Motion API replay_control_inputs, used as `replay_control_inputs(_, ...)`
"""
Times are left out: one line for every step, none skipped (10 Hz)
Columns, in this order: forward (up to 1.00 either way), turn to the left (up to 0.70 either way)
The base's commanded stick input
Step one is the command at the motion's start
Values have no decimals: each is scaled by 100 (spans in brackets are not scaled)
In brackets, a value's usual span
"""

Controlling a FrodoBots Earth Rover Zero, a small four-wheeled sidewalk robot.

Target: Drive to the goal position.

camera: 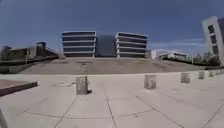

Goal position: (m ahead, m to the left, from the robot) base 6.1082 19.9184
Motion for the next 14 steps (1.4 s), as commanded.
replay_control_inputs(70,-5)
replay_control_inputs(70,-5)
replay_control_inputs(70,-5)
replay_control_inputs(70,-7)
replay_control_inputs(70,-9)
replay_control_inputs(70,-10)
replay_control_inputs(70,-12)
replay_control_inputs(70,-15)
replay_control_inputs(70,-12)
replay_control_inputs(70,-10)
replay_control_inputs(70,-8)
replay_control_inputs(70,-5)
replay_control_inputs(70,-5)
replay_control_inputs(70,-5)
